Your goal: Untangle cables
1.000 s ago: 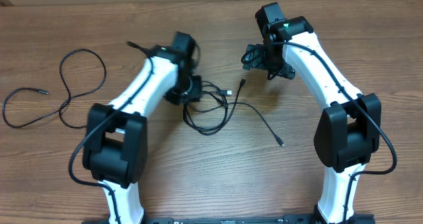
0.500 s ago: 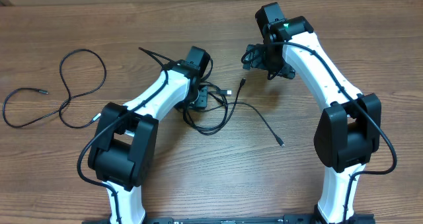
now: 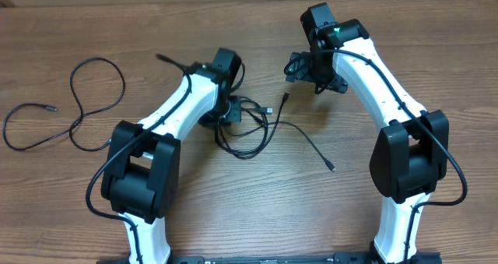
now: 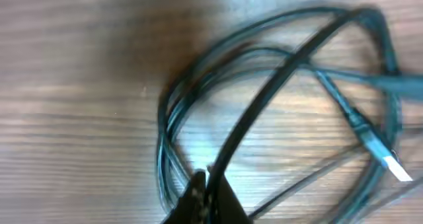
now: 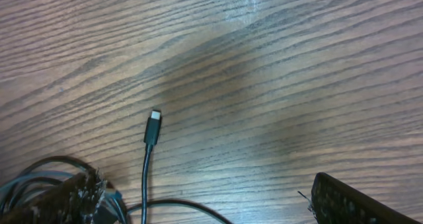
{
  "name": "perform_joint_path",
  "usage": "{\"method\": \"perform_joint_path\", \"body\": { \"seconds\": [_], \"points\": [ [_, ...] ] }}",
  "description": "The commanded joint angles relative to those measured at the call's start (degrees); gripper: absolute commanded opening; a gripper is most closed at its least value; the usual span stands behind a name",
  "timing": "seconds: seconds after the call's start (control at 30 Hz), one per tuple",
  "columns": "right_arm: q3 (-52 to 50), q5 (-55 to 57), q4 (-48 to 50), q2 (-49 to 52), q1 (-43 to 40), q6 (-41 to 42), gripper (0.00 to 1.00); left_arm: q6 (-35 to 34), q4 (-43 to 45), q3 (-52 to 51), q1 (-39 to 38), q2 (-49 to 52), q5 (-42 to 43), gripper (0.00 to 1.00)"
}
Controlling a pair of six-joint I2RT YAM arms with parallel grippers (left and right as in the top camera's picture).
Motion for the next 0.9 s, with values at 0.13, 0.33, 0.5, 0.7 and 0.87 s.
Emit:
{"method": "perform_joint_path", "body": {
  "seconds": [0.13, 0.33, 0.5, 0.7, 0.87],
  "points": [
    [-0.1, 0.6, 1.2, -0.1, -0.1, 0.0, 1.0, 4.9, -15.5, 24.0, -0.1, -4.3, 5.4, 0.04],
    [-0.1, 0.6, 1.5, -0.1, -0.1, 0.0, 1.0, 7.5, -20.3, 36.7, 0.0, -8.5, 5.4, 0.04],
    [-0.1, 0.6, 1.5, -0.1, -0.1, 0.0, 1.0, 7.5, -19.9, 42.2, 0.0, -13.1, 3.3, 0.04],
    [-0.1, 0.7, 3.0, -0.1, -0.1, 0.0, 1.0, 7.5, -20.4, 42.3, 0.0, -16.3, -16.9, 0.05],
    [-0.1, 0.6, 3.0, -0.1, -0.1, 0.0, 1.0, 7.4, -24.5, 42.3, 0.1, -16.3, -34.1, 0.04]
  ]
}}
